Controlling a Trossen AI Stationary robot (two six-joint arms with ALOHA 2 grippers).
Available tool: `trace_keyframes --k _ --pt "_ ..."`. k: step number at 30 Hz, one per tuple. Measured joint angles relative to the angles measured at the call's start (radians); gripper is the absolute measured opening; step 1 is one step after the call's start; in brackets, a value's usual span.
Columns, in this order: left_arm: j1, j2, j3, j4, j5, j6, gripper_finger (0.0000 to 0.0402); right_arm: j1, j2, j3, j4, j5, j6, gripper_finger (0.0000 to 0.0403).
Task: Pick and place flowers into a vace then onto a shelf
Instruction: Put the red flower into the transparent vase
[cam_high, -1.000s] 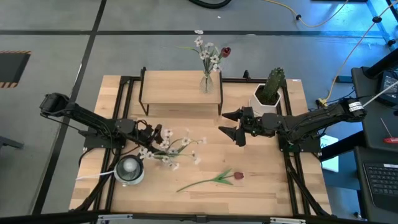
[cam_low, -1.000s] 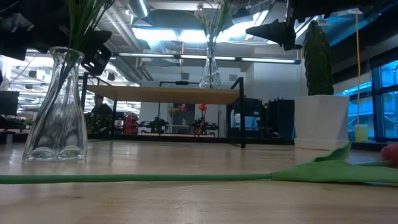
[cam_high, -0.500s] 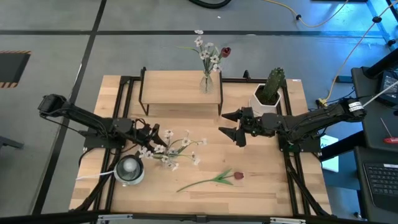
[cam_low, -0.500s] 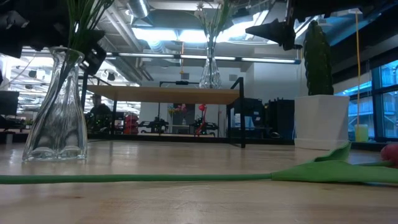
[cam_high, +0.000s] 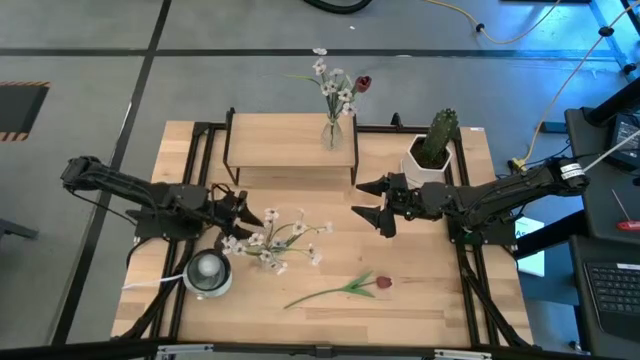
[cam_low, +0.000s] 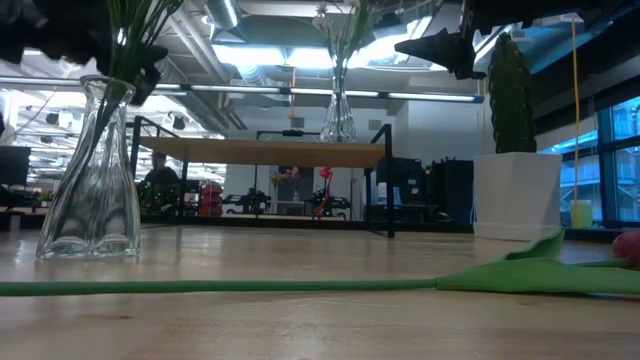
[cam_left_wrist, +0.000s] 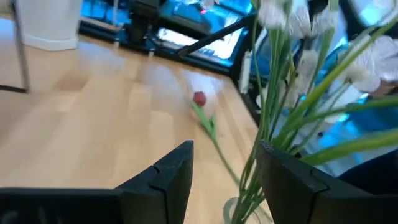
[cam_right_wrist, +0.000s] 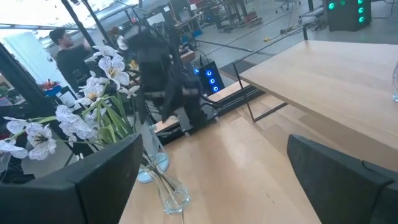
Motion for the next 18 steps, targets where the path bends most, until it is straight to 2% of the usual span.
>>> trace_keyframes --k 4,8,13,18 --pt "0.0 -0.034 0.134 -0.212 -0.049 0.067 0.0162 0.0 0.0 0.0 0.0 0.0 -0.002 0.0399" --pt "0.0 -0.062 0.245 -0.332 -0.068 0.11 0.0152 0.0 0.0 0.0 -0.006 0.0 -0.002 0.0399" --pt "0.0 -0.112 0.374 -0.531 -0.115 0.08 0.0139 0.0 0.0 0.0 -0.023 0.0 0.014 0.0399" --pt "0.0 -0.165 0.409 -0.557 -0.227 0.053 0.013 0.006 0.0 0.0 -0.051 -0.012 0.046 0.0399"
